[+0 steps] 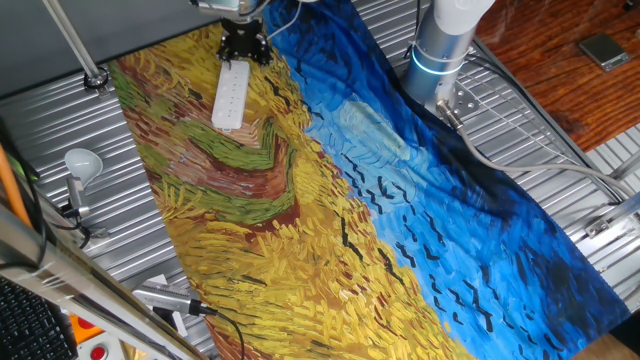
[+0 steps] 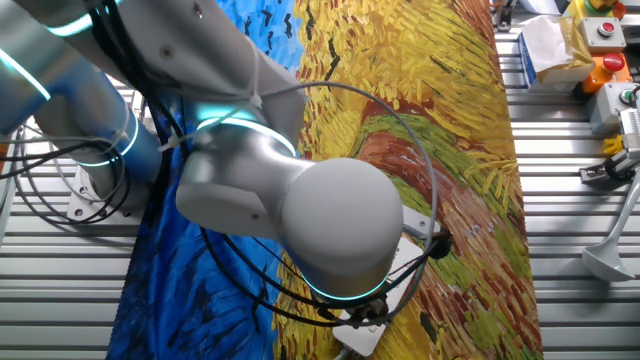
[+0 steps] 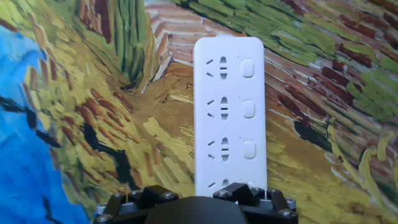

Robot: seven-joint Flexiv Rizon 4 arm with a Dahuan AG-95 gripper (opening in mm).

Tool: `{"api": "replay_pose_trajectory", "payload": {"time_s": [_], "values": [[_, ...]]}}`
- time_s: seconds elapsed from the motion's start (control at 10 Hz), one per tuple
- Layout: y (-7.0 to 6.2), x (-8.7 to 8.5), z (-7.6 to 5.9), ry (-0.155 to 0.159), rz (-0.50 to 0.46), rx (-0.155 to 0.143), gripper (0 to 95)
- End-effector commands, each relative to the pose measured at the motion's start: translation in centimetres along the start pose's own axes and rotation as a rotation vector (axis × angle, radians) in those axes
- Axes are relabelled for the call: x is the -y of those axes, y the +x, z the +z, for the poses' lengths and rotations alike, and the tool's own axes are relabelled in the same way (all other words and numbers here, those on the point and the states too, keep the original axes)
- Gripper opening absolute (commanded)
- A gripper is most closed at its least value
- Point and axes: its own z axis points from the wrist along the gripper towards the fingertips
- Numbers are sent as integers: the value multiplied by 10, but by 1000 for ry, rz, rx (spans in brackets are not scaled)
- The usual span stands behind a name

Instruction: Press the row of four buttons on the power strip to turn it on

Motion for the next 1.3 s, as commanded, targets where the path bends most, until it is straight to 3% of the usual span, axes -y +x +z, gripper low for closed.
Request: {"api": "replay_pose_trajectory", "payload": {"time_s": [0.1,0.7,0.8,1.3], "values": [[-1,5,4,-2,0,5,760],[3,12,16,-18,-2,31,760],[4,11,18,-18,-3,30,950],[7,5,26,-17,11,35,950]]}}
